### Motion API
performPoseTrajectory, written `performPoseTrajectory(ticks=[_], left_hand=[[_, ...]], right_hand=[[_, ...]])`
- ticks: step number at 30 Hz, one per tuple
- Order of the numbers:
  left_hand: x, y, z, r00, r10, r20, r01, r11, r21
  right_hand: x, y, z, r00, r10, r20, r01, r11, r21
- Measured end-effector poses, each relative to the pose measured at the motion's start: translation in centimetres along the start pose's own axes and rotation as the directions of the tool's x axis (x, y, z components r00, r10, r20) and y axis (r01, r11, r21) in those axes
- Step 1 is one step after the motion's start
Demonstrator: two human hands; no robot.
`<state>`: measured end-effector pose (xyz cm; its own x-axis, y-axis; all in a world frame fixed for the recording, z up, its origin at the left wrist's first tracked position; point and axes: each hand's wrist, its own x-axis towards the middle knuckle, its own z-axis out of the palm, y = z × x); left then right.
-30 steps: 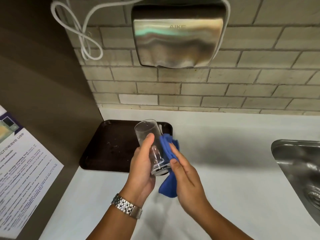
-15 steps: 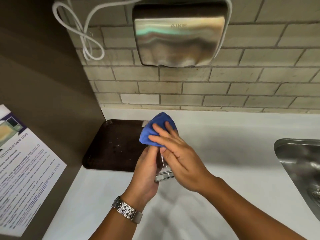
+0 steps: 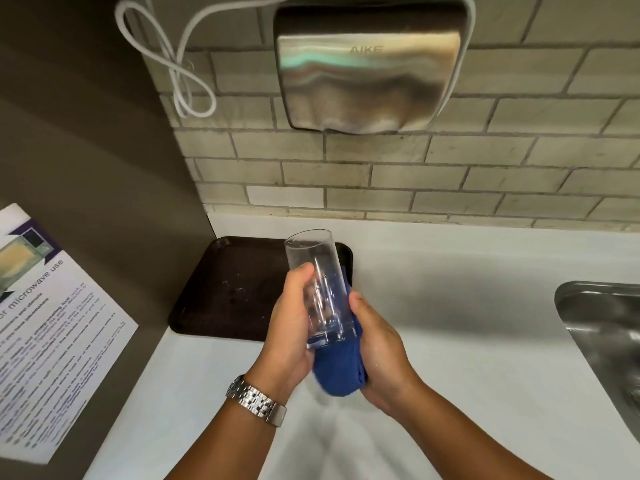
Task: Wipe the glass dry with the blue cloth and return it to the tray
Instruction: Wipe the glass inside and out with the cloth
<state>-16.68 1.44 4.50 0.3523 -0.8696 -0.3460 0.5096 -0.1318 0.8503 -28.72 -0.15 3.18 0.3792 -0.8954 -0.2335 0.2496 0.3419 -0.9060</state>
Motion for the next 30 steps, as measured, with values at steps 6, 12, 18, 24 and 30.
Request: performPoseTrajectory(ticks=[6, 12, 18, 24, 30], left_hand=[[-0.2, -0.4, 0.4, 0.978, 0.103, -0.182, -0.096, 0.994, 0.046], [-0.6, -0.4, -0.1, 0.996, -0.032, -0.082, 0.033, 0.999, 0.016], [-1.3, -1.0, 0.1, 0.996, -0.034, -0.08, 0.035, 0.999, 0.011], [-1.2, -0.9, 0.4, 0.995, 0.06, -0.078, -0.056, 0.997, 0.048], [-1.1, -1.2, 0.4, 0.996, 0.062, -0.062, -0.057, 0.995, 0.08]], right_hand=[[-1.1, 0.4, -0.2, 0.971, -0.234, 0.04, 0.237, 0.96, -0.146], [-1.6, 1.9, -1.0, 0.84, -0.474, 0.265, 0.543, 0.715, -0.441], [-1.5, 0.6, -0.9, 0.86, -0.436, 0.265, 0.507, 0.787, -0.351], [-0.7, -1.2, -0.8, 0.925, -0.307, 0.223, 0.358, 0.901, -0.246], [0.3, -1.9, -0.8, 0.902, -0.325, 0.285, 0.411, 0.851, -0.327]])
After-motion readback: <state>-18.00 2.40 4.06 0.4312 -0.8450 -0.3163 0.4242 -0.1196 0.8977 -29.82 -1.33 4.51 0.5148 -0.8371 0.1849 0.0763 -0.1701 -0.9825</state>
